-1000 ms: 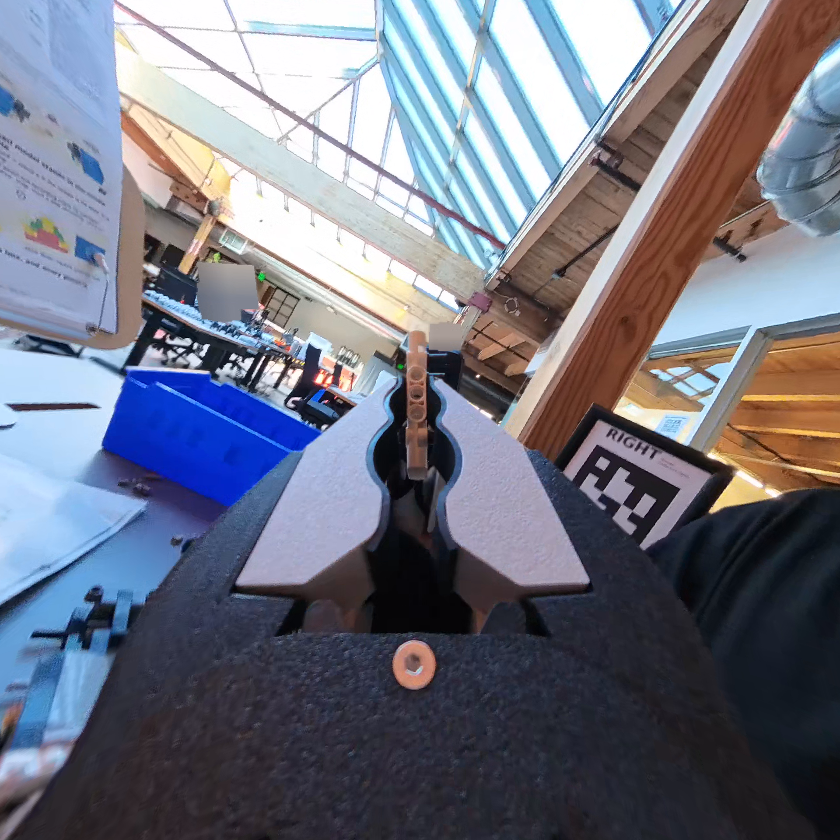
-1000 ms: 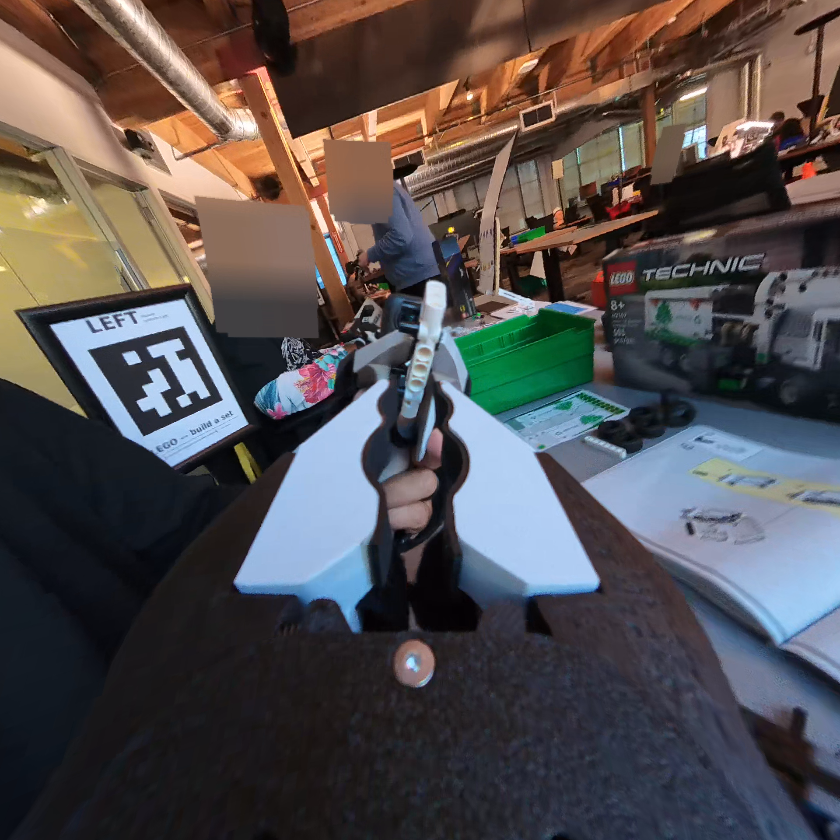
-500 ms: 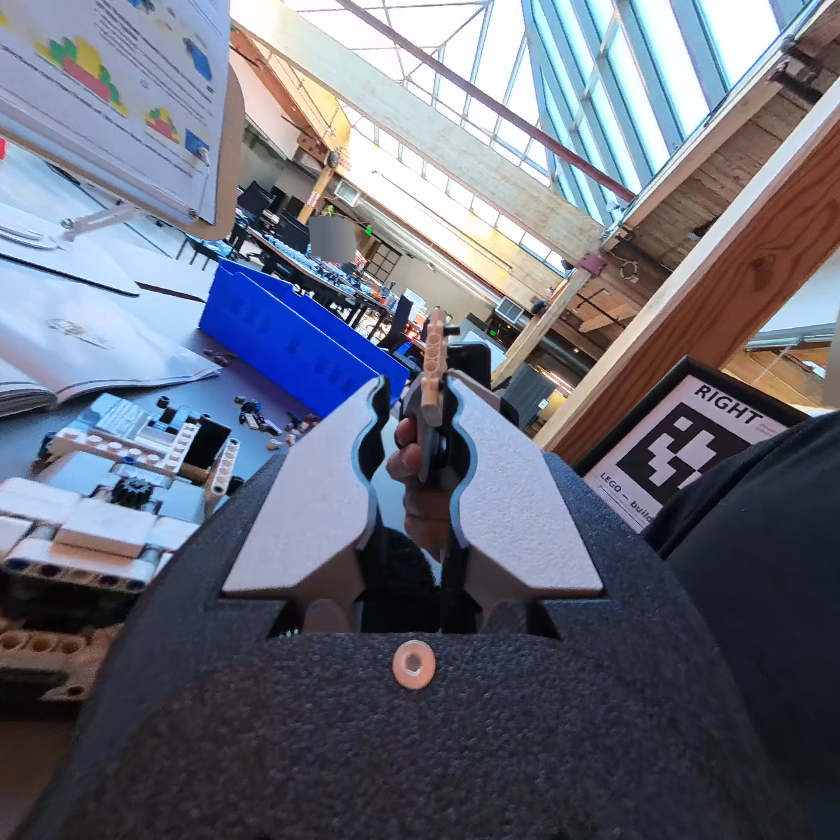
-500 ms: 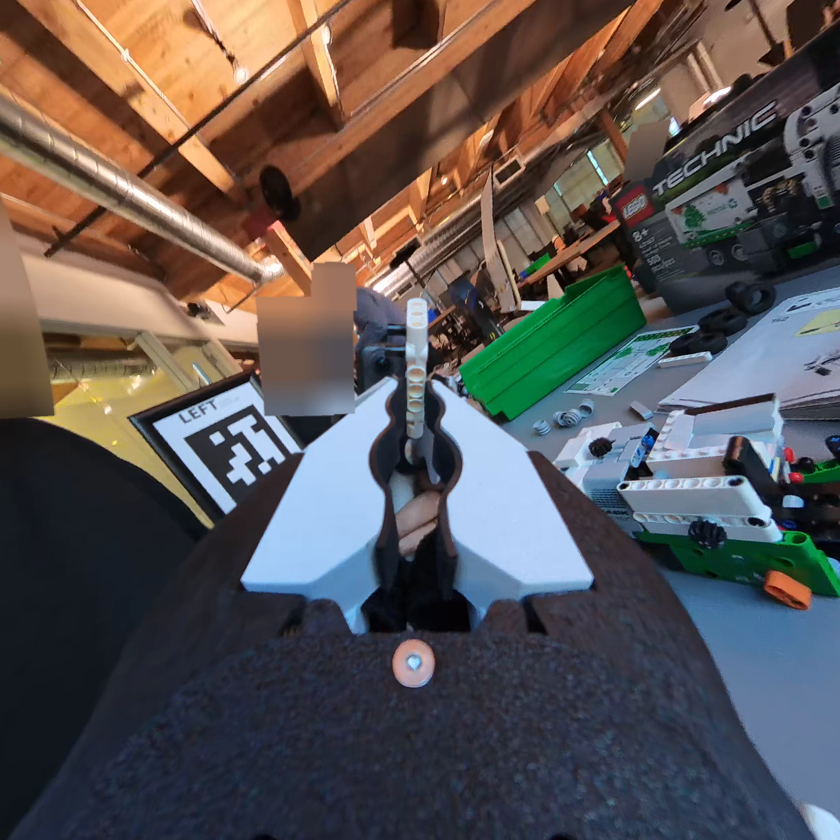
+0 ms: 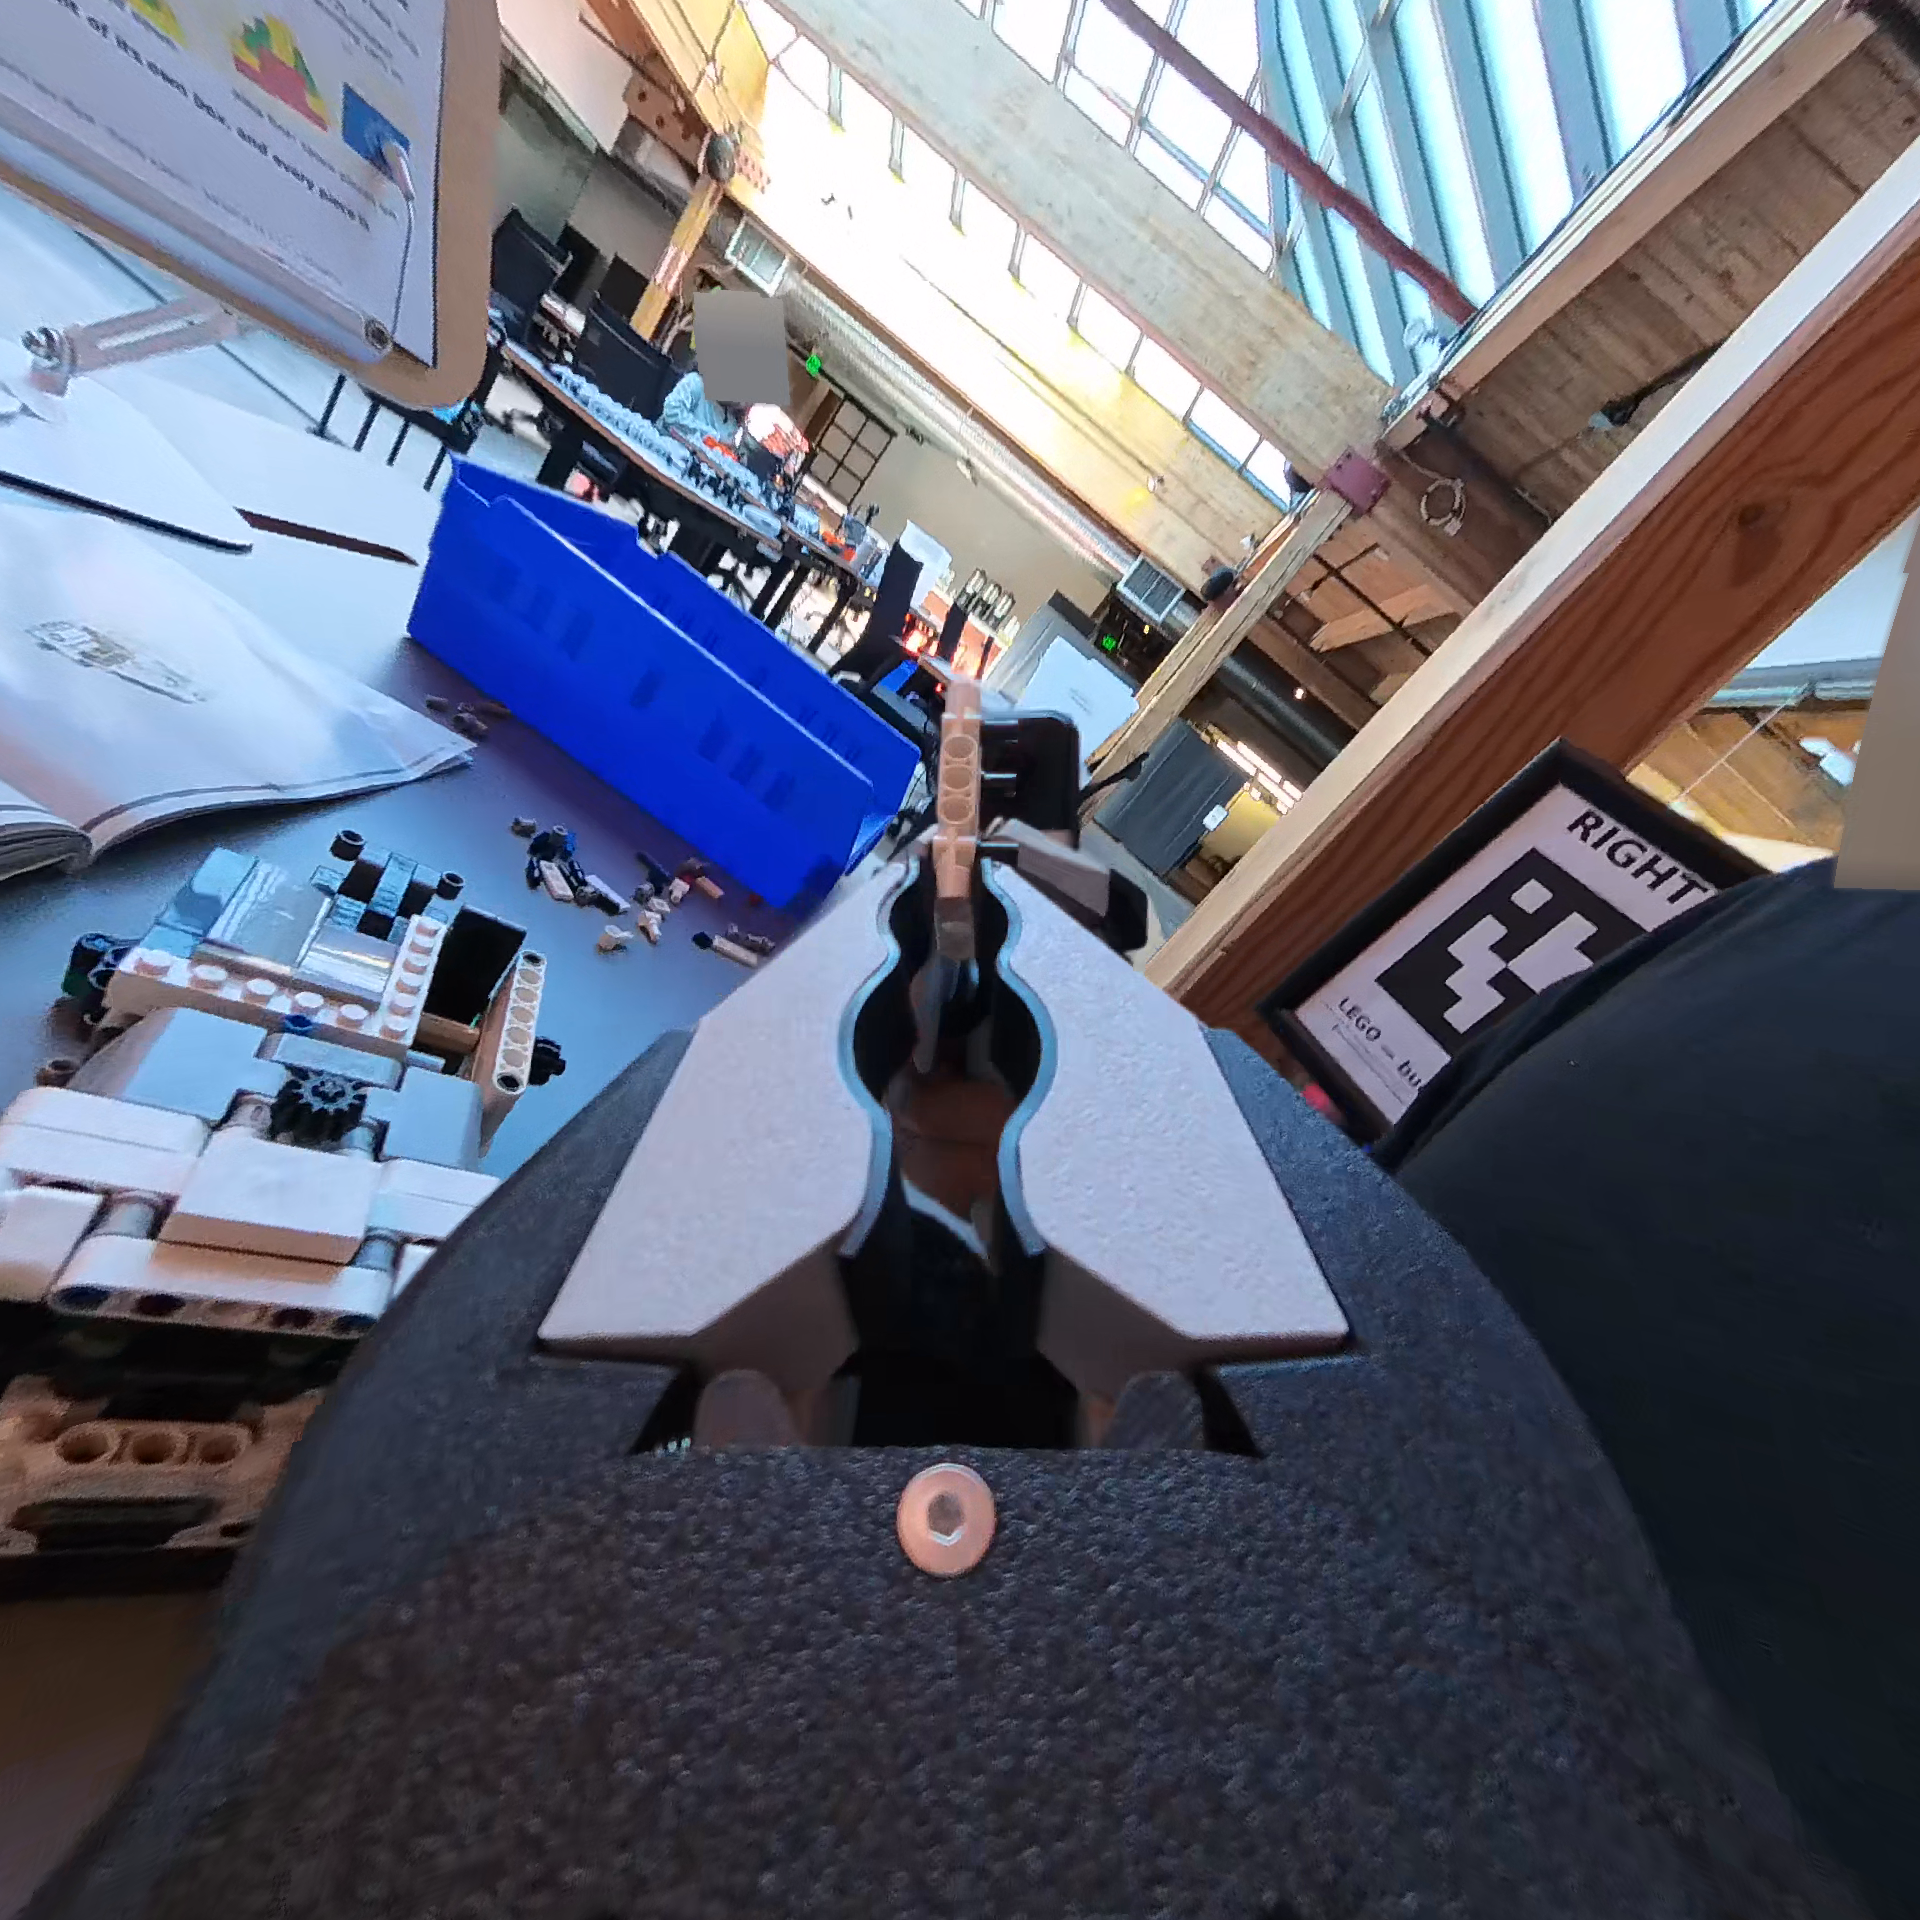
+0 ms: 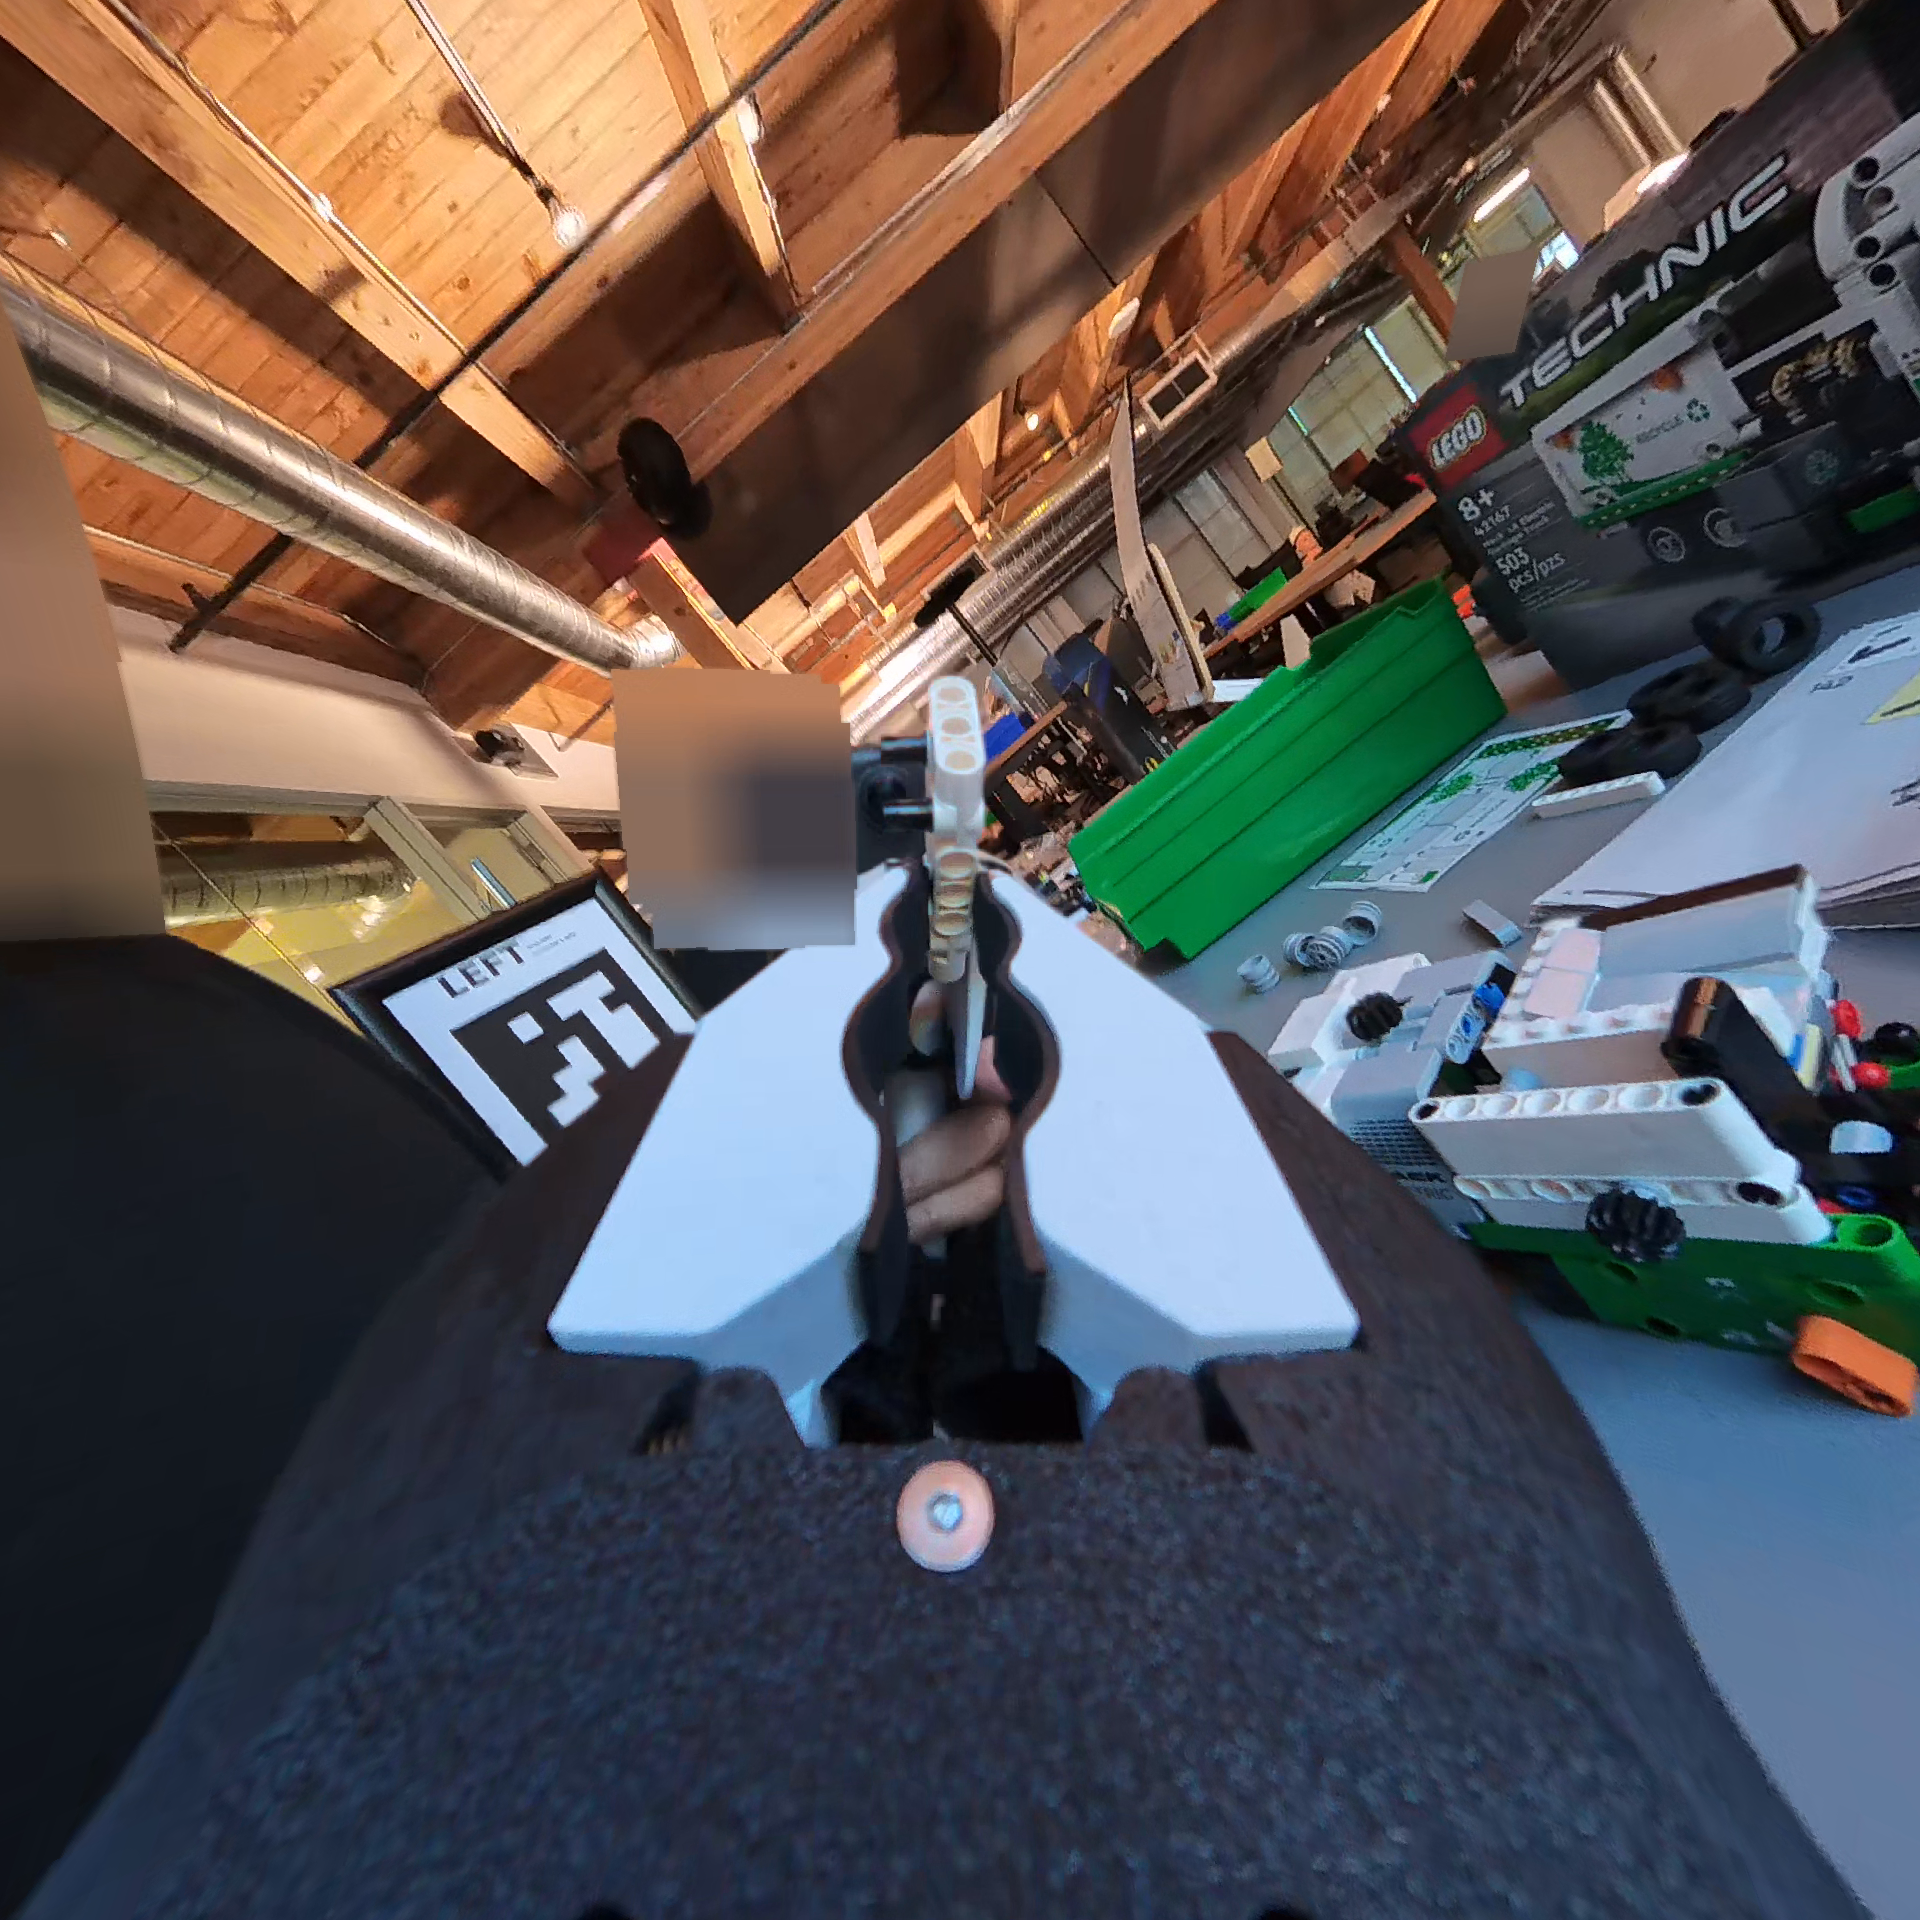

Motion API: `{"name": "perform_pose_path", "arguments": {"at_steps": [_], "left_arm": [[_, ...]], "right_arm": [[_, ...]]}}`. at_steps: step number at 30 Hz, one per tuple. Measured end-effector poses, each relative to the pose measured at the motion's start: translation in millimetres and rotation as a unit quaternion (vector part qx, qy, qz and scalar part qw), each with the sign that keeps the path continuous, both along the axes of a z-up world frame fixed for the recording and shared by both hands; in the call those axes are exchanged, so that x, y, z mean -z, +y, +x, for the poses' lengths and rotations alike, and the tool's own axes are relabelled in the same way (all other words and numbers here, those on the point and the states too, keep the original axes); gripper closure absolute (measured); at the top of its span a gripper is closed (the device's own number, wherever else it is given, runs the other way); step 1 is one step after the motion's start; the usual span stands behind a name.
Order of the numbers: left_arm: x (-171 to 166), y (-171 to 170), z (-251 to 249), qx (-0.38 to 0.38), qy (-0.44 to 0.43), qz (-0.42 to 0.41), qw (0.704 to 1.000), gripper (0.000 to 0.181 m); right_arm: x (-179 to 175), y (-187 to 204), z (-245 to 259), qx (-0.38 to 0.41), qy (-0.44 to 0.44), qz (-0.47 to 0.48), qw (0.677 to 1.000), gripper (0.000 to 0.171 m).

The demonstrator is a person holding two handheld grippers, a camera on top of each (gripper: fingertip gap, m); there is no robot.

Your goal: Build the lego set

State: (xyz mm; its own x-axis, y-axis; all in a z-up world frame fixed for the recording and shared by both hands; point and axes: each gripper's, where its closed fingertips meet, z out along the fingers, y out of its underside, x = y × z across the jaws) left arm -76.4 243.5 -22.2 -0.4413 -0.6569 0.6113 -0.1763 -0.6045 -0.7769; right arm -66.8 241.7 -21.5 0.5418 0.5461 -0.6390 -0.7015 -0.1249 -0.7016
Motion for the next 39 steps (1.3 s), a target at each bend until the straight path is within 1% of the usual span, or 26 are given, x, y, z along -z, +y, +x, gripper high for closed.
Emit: {"name": "perform_pose_path", "arguments": {"at_steps": [5, 7, 10, 12, 14, 15, 19, 21, 24, 26, 27, 31, 33, 35, 39], "left_arm": [[10, 4, -3, 0.008, 0.035, 0.046, 0.998, 0.176], [21, 11, -5, 0.001, 0.063, 0.052, 0.997, 0.175], [54, 27, -6, -0.040, 0.140, 0.095, 0.985, 0.175], [64, 27, -6, -0.045, 0.159, 0.099, 0.981, 0.175], [72, 24, -5, -0.045, 0.175, 0.109, 0.977, 0.175], [76, 22, -5, -0.046, 0.184, 0.119, 0.975, 0.175], [91, 12, -4, -0.045, 0.214, 0.180, 0.959, 0.175], [96, 6, -5, -0.041, 0.221, 0.211, 0.951, 0.175], [101, -8, -8, -0.016, 0.214, 0.240, 0.947, 0.175], [107, -15, -13, -0.001, 0.212, 0.242, 0.947, 0.175], [112, -16, -15, 0.002, 0.215, 0.243, 0.946, 0.175], [124, -16, -20, -0.001, 0.224, 0.226, 0.948, 0.175], [127, -16, -20, -0.001, 0.228, 0.223, 0.948, 0.175], [130, -16, -21, 0.002, 0.231, 0.235, 0.944, 0.175], [137, -19, -23, 0.018, 0.238, 0.267, 0.934, 0.175]], "right_arm": [[10, -8, 7, 0.026, -0.093, -0.034, 0.995, 0.149], [21, -17, 20, 0.052, -0.160, -0.067, 0.983, 0.143], [41, -37, 49, 0.107, -0.271, -0.124, 0.948, 0.137], [61, -50, 59, 0.119, -0.343, -0.169, 0.916, 0.137], [73, -60, 62, 0.131, -0.391, -0.186, 0.892, 0.137], [77, -64, 62, 0.136, -0.402, -0.187, 0.886, 0.139], [93, -75, 57, 0.127, -0.402, -0.202, 0.884, 0.140], [101, -80, 61, 0.134, -0.415, -0.212, 0.875, 0.141], [110, -88, 78, 0.160, -0.425, -0.241, 0.858, 0.144], [120, -96, 99, 0.186, -0.425, -0.273, 0.843, 0.142], [128, -100, 105, 0.185, -0.426, -0.287, 0.837, 0.141], [150, -104, 104, 0.141, -0.446, -0.305, 0.829, 0.143], [151, -100, 98, 0.121, -0.462, -0.295, 0.827, 0.145], [152, -97, 98, 0.113, -0.473, -0.299, 0.821, 0.149], [155, -89, 99, 0.105, -0.488, -0.304, 0.812, 0.150]]}}
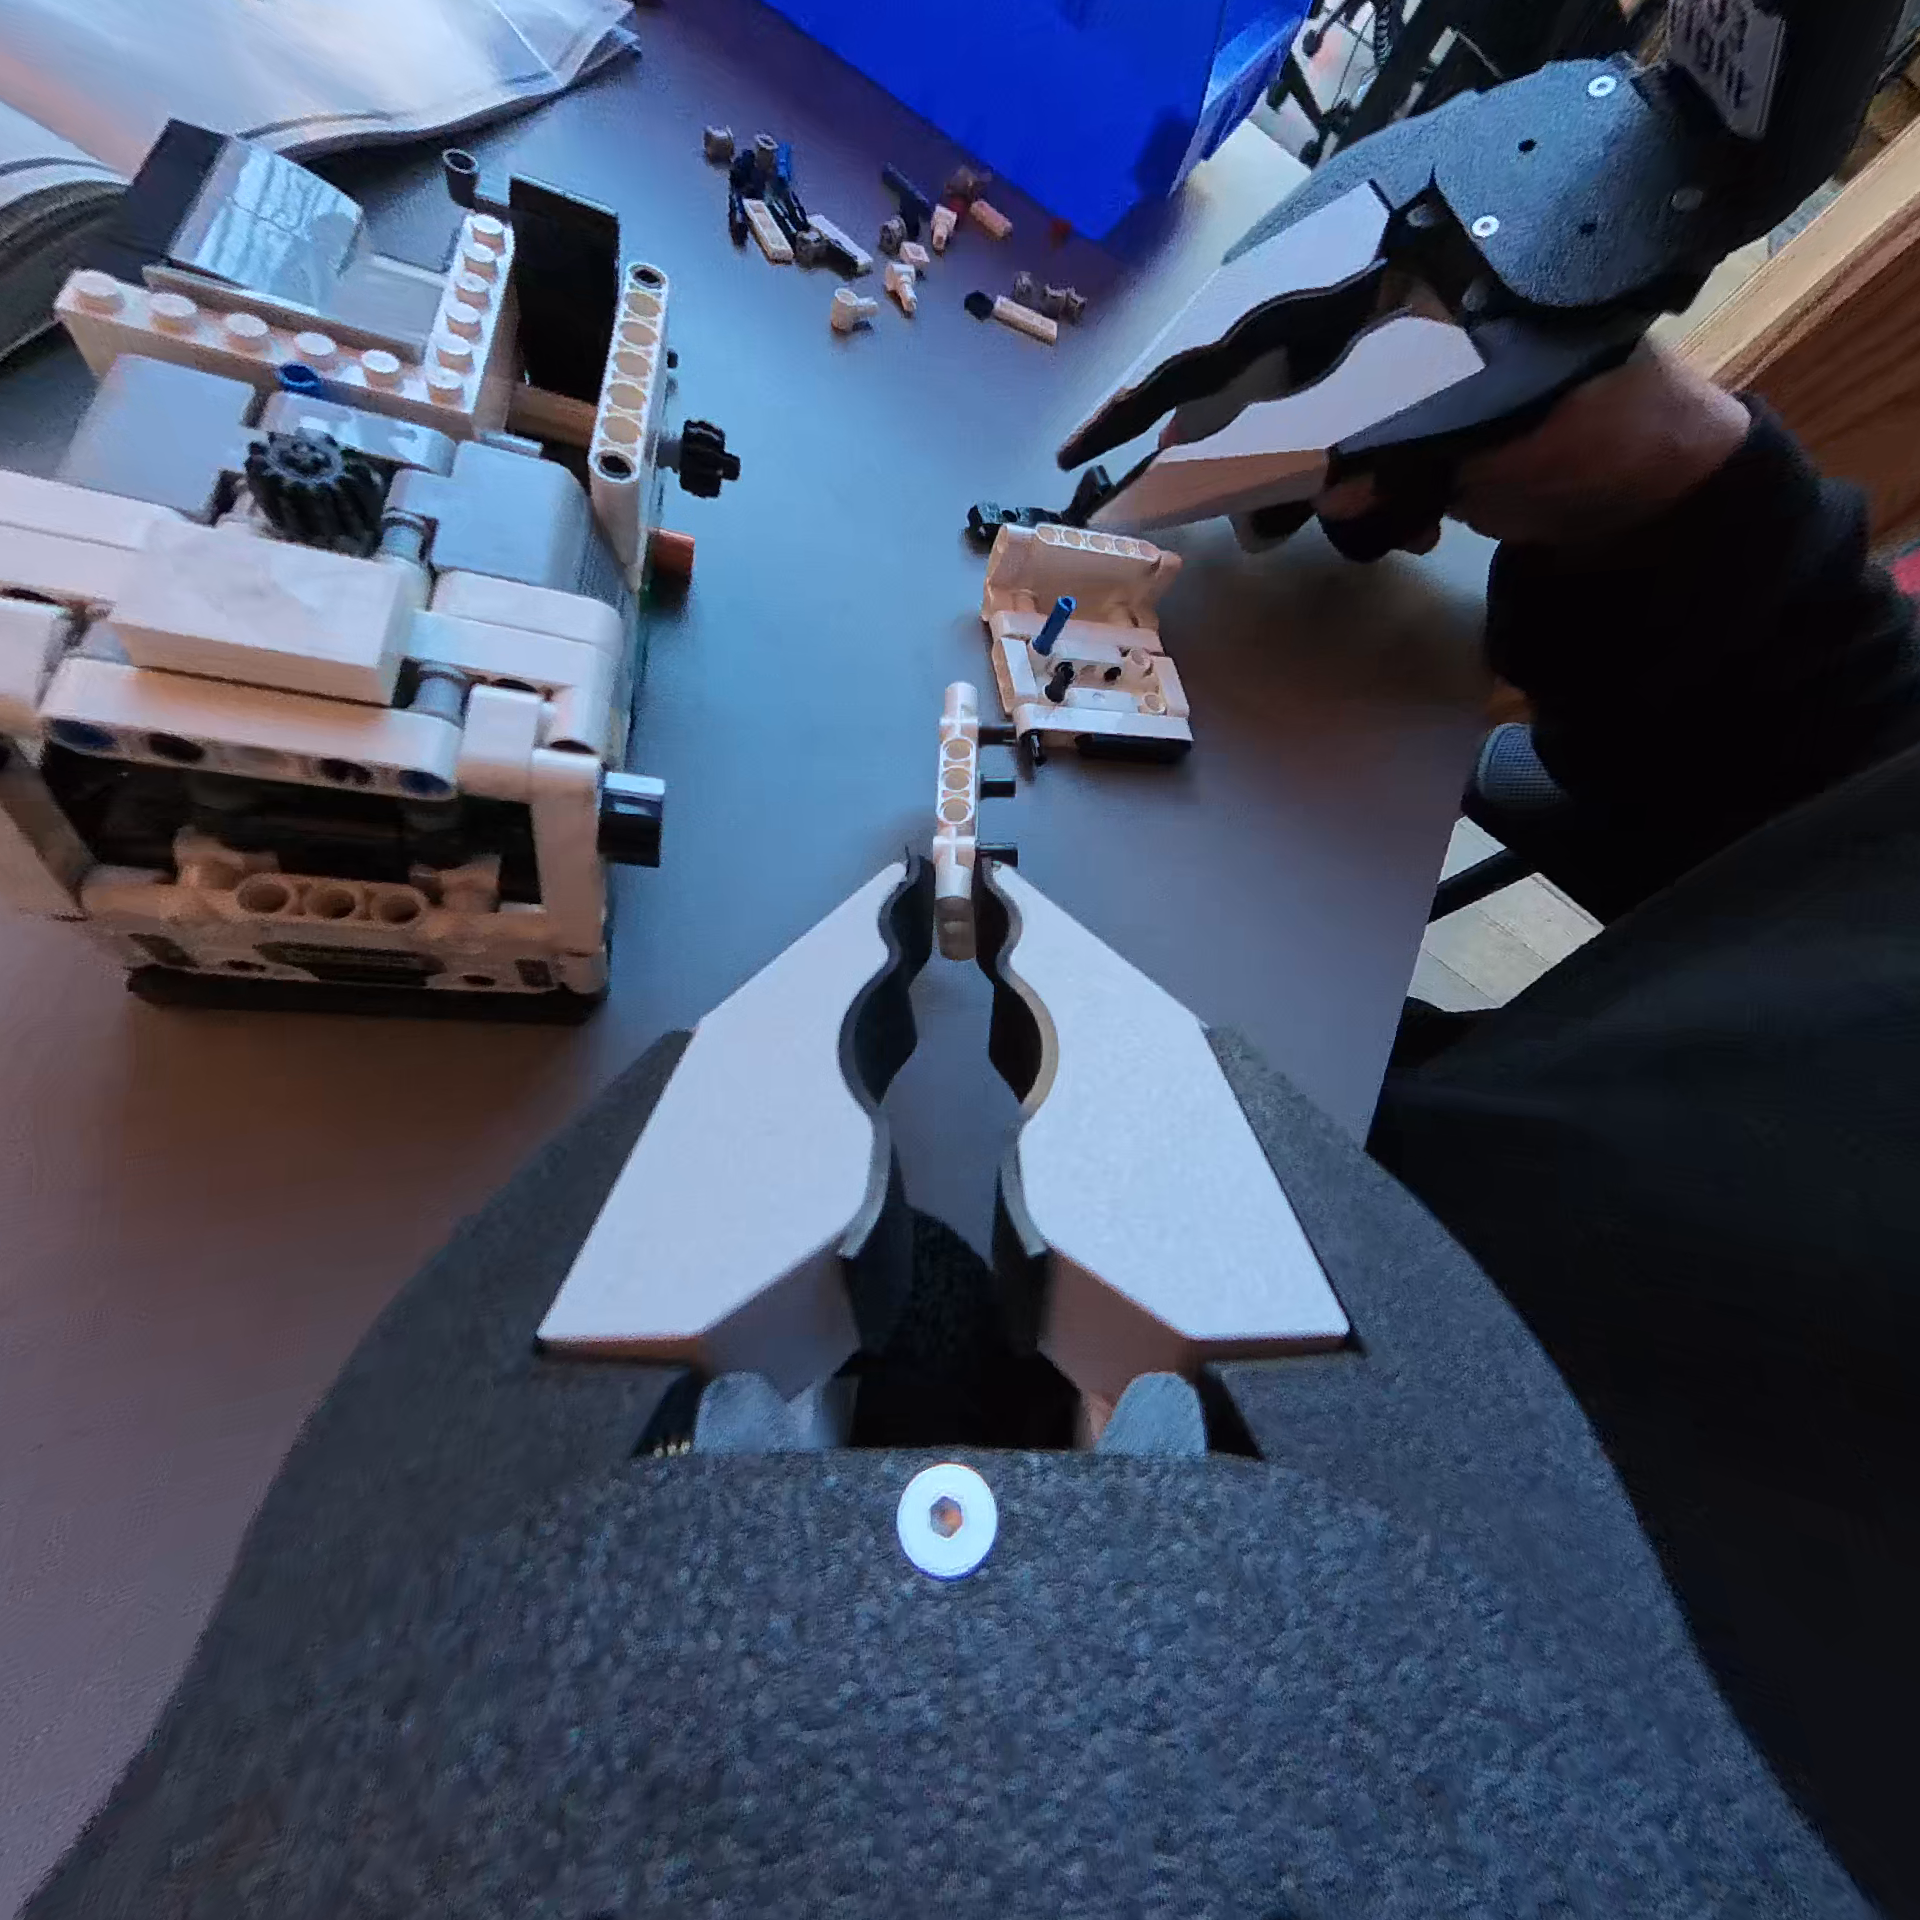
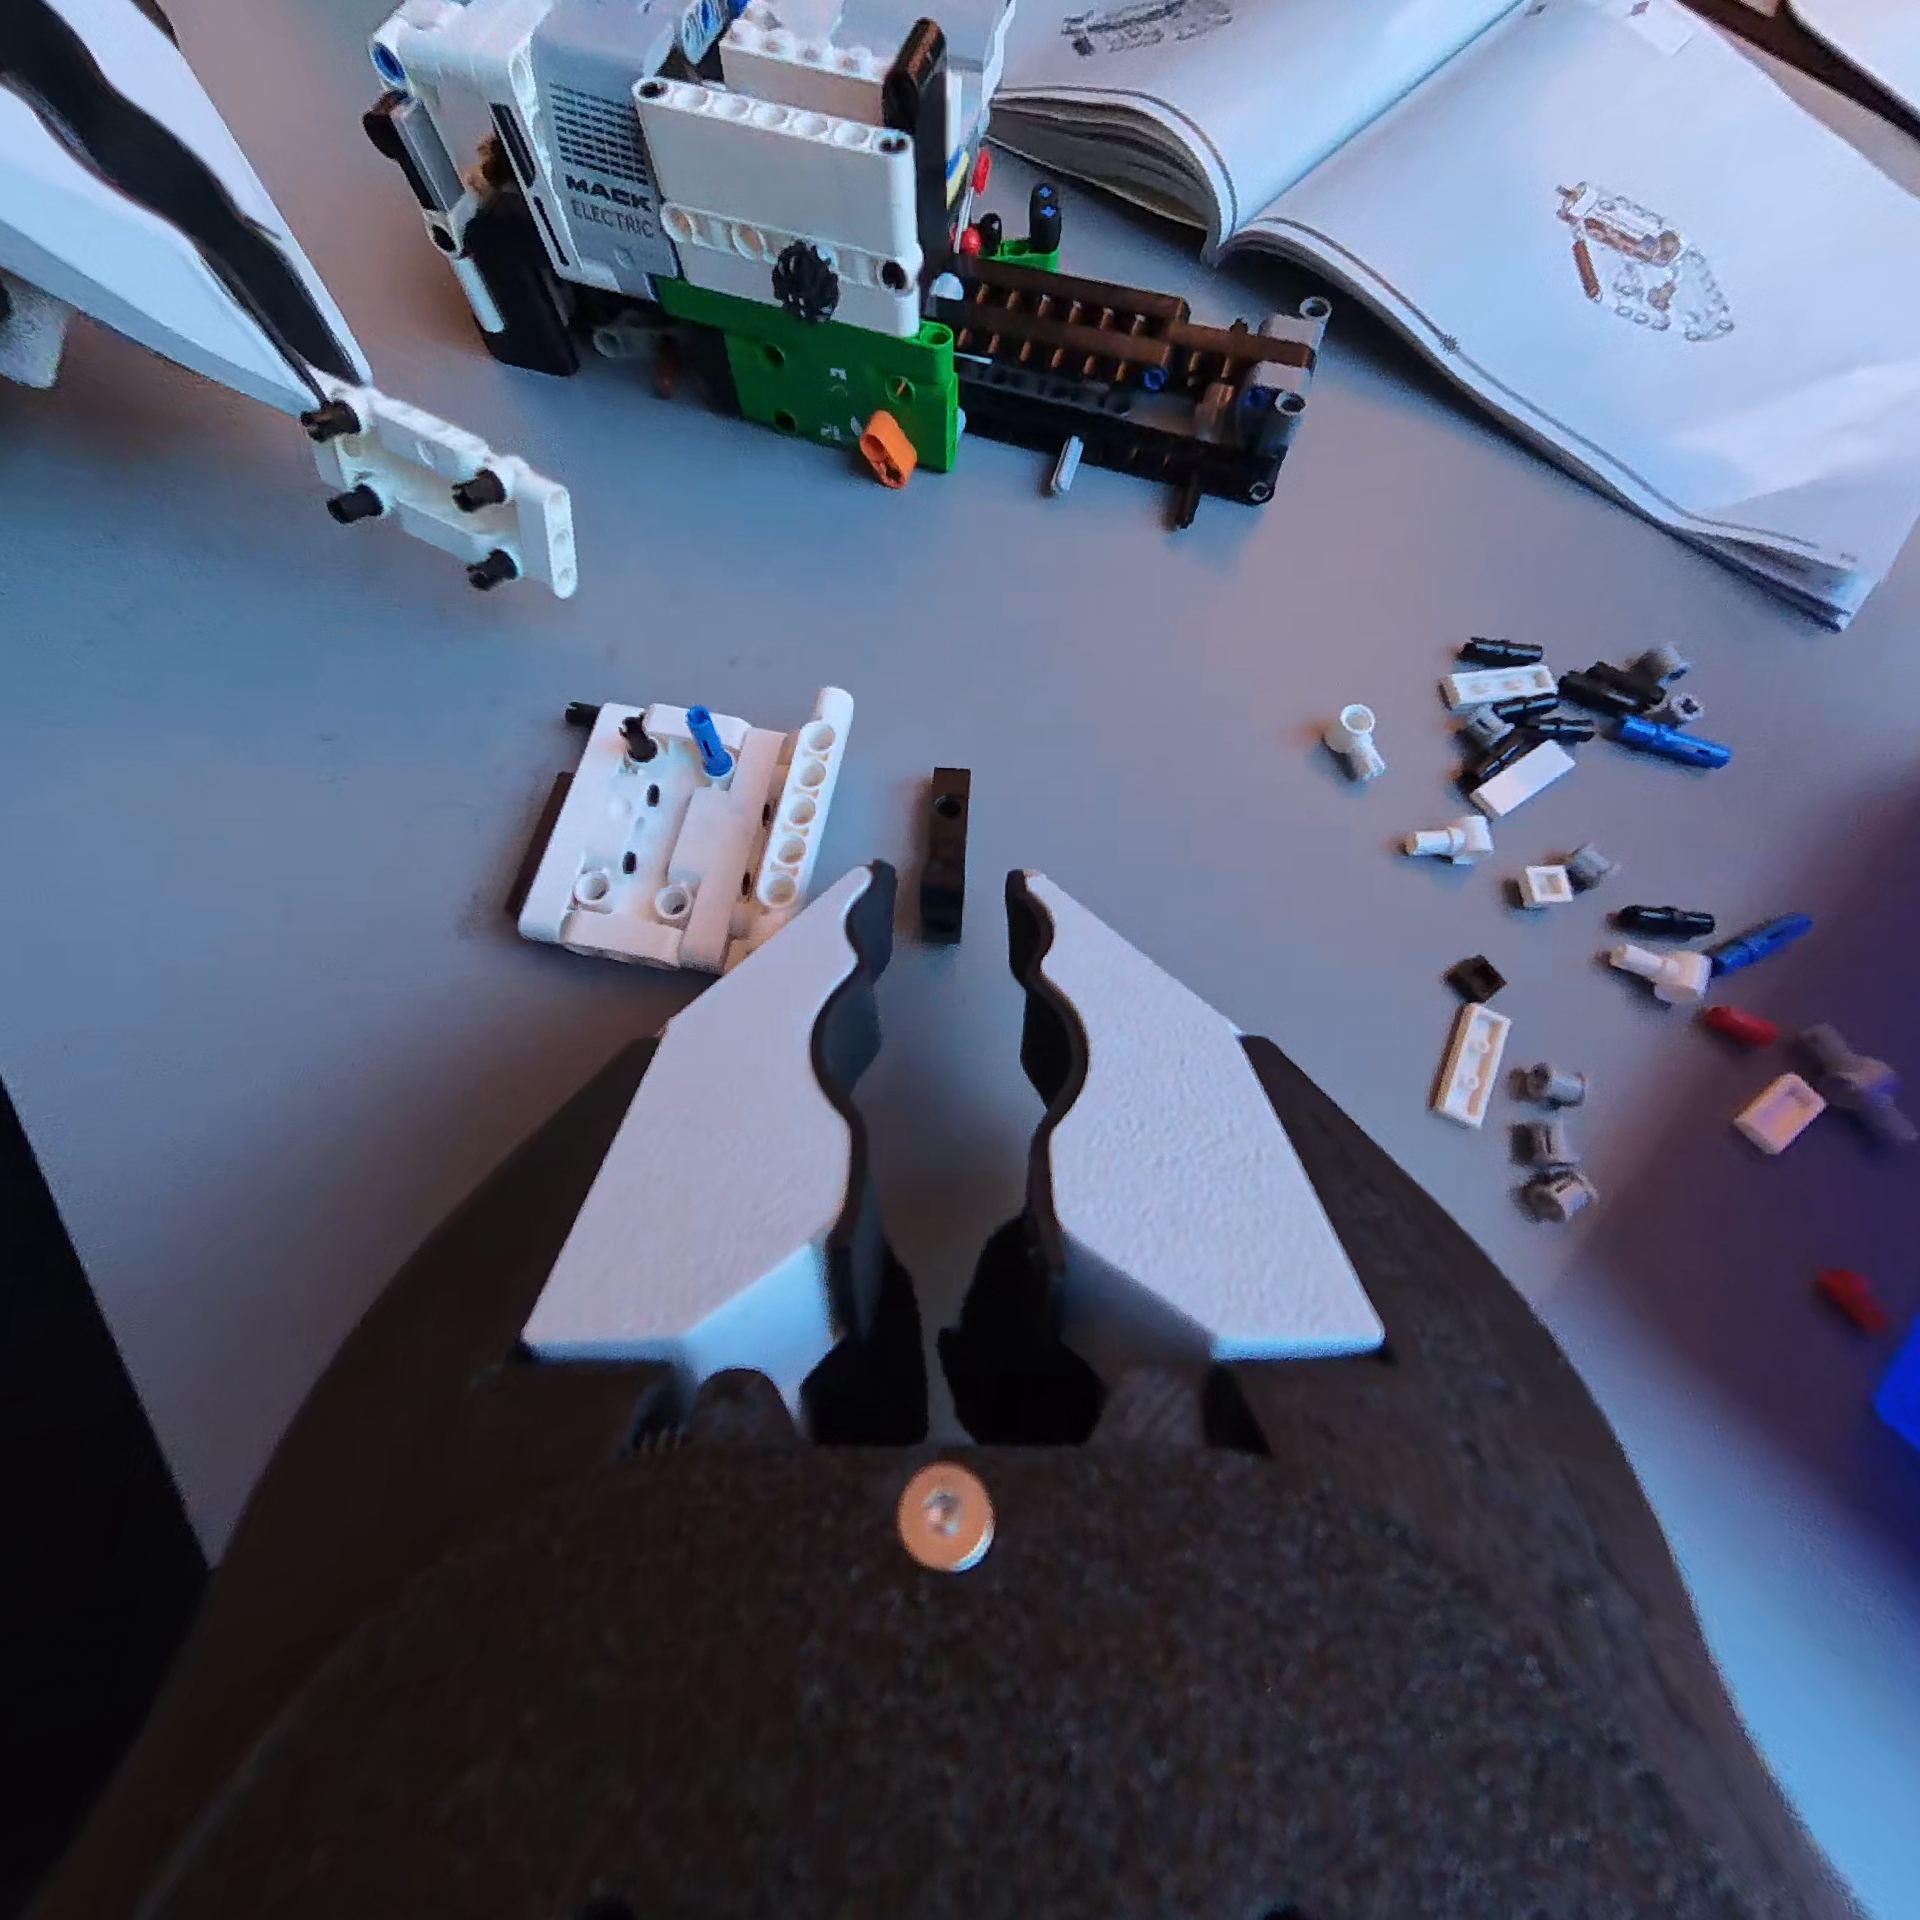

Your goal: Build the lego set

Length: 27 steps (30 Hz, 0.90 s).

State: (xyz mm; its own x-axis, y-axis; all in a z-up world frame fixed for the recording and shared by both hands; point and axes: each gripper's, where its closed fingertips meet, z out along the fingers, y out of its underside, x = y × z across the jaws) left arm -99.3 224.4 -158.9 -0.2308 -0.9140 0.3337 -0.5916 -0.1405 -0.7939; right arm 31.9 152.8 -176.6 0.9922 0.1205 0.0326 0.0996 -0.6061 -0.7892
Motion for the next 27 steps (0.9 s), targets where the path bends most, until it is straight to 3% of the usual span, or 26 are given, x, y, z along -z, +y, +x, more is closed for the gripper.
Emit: {"name": "perform_pose_path", "arguments": {"at_steps": [6, 10, 16, 23, 27], "left_arm": [[-7, -1, 2, 0.008, -0.015, -0.023, 1.000, 0.175], [-12, 1, 3, 0.012, -0.024, -0.035, 0.999, 0.175], [-15, -4, -3, 0.061, -0.024, -0.023, 0.998, 0.175], [-13, 1, -13, 0.079, -0.029, -0.012, 0.996, 0.175], [-13, 6, -14, 0.056, -0.029, -0.021, 0.998, 0.175]], "right_arm": [[9, 4, 5, -0.003, -0.037, -0.018, 0.999, 0.164], [-10, 6, 4, -0.007, -0.027, 0.017, 0.999, 0.164], [-54, -4, -72, -0.199, 0.094, 0.063, 0.973, 0.164], [-23, -6, -141, -0.306, 0.109, -0.014, 0.946, 0.164], [6, -2, -154, -0.315, 0.049, -0.059, 0.946, 0.164]]}}
